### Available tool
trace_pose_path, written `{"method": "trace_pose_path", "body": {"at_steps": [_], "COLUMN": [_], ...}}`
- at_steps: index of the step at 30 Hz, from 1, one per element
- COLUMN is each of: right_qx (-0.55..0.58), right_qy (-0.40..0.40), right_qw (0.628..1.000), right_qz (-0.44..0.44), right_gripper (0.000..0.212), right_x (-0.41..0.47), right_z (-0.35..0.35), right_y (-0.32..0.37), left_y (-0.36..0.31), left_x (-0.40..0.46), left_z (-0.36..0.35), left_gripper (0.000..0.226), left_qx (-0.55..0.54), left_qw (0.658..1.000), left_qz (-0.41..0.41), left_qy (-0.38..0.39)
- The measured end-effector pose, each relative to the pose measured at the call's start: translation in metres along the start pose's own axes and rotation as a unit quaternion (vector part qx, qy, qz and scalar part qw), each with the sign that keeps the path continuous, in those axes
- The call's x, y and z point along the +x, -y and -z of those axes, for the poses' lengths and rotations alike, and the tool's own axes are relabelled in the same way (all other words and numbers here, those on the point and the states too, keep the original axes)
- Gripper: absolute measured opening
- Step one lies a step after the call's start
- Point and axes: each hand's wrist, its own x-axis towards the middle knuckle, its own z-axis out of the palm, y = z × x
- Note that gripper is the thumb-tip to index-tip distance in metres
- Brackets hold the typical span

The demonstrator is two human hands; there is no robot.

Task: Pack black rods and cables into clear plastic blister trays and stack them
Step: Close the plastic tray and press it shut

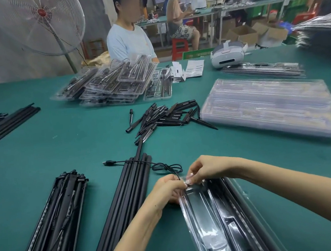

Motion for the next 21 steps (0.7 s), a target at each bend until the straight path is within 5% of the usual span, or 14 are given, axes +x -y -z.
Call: {"method": "trace_pose_path", "body": {"at_steps": [3,7,17,21], "right_qx": [-0.071,-0.031,-0.104,0.011], "right_qy": [-0.003,0.026,-0.061,-0.002], "right_qw": [0.997,0.998,0.99,1.0], "right_qz": [-0.024,-0.049,-0.076,-0.001], "right_gripper": [0.019,0.016,0.019,0.019], "right_x": [-0.001,-0.003,0.006,-0.006], "right_z": [0.007,0.014,-0.005,0.004], "right_y": [0.006,0.008,0.0,-0.005], "left_y": [-0.002,-0.003,0.005,0.003], "left_x": [0.001,0.0,0.002,0.002], "left_z": [0.001,-0.001,-0.01,-0.005], "left_gripper": [0.019,0.015,0.028,0.022], "left_qx": [-0.01,-0.034,0.002,0.002], "left_qw": [1.0,0.999,0.995,0.998], "left_qz": [0.007,0.01,-0.021,-0.018], "left_qy": [0.002,-0.003,-0.094,-0.055]}}
